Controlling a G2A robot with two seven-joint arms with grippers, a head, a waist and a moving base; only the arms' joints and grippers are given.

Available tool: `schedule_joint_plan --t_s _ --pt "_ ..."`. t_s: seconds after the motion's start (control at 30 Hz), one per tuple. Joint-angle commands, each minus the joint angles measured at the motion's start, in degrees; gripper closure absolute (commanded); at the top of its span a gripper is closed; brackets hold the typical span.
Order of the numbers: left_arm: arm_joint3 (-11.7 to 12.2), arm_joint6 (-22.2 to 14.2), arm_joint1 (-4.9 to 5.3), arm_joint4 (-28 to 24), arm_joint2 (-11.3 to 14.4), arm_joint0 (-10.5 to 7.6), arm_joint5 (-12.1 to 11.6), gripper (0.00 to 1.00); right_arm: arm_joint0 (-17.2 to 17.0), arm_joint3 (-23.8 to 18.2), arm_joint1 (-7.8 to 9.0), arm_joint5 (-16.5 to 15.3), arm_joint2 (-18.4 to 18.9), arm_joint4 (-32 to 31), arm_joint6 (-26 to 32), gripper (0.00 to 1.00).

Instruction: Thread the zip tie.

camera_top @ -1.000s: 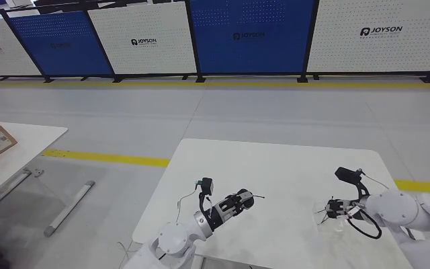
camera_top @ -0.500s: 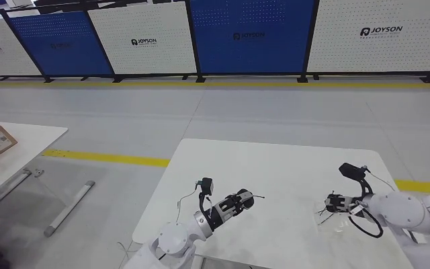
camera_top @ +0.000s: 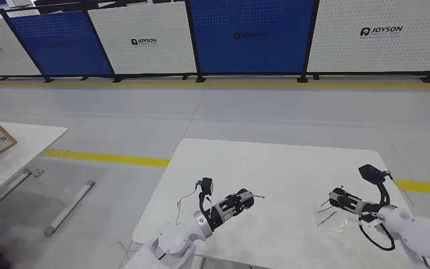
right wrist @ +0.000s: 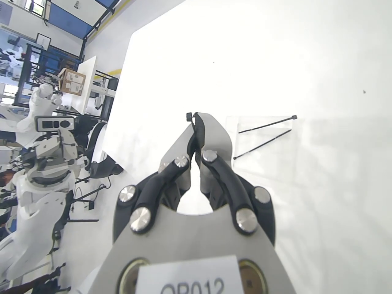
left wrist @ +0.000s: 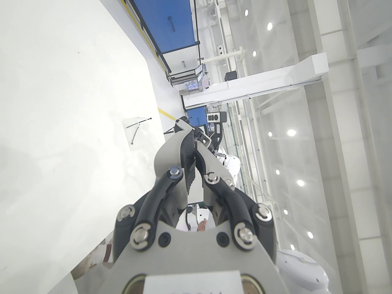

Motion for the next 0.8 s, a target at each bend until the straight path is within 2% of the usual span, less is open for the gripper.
schedule_joint_plan --t_s 0.0,0.07,0.13,0.2,0.3,0.33,0.4,0.5,0.57,0.77 --pt "0.0 0.0 0.0 0.0 0.0 0.0 0.0 1.0 0.0 0.0 0.0 0.0 0.0 0.0 -0.01 1.0" --pt "0.0 0.0 0.0 0.0 0.0 0.0 0.0 1.0 -0.54 -0.34 -0.13 -0.51 -0.7 -1.24 -1.55 1.0" --pt "0.0 0.0 0.0 0.0 0.0 0.0 0.0 1.0 -1.29 -1.43 -0.47 -2.94 -1.78 -1.03 -4.0 1.0" --pt "0.0 0.0 0.0 0.0 0.0 0.0 0.0 1.0 -2.4 -2.2 -0.91 -4.43 -2.34 -0.7 -9.06 1.0" --pt "0.0 0.0 0.0 0.0 0.0 0.0 0.0 1.0 -5.5 -5.59 -1.54 -8.14 -3.67 -1.64 -17.55 1.0" --pt "0.0 0.0 0.0 0.0 0.0 0.0 0.0 1.0 -6.43 -6.37 -1.71 -8.06 -4.07 -2.59 -20.16 1.0" --pt "0.0 0.0 0.0 0.0 0.0 0.0 0.0 1.0 -7.84 -7.77 -2.12 -9.9 -5.32 -2.46 -22.92 1.0" --pt "0.0 0.0 0.0 0.0 0.0 0.0 0.0 1.0 -8.12 -7.26 -2.76 -9.73 -6.99 -3.1 -26.22 1.0" --pt "0.0 0.0 0.0 0.0 0.0 0.0 0.0 1.0 -6.32 -5.47 -3.5 -7.27 -9.21 -2.1 -25.5 1.0" --pt "0.0 0.0 0.0 0.0 0.0 0.0 0.0 1.0 -5.93 -5.16 -3.6 -7.41 -9.44 -1.49 -24.98 1.0"
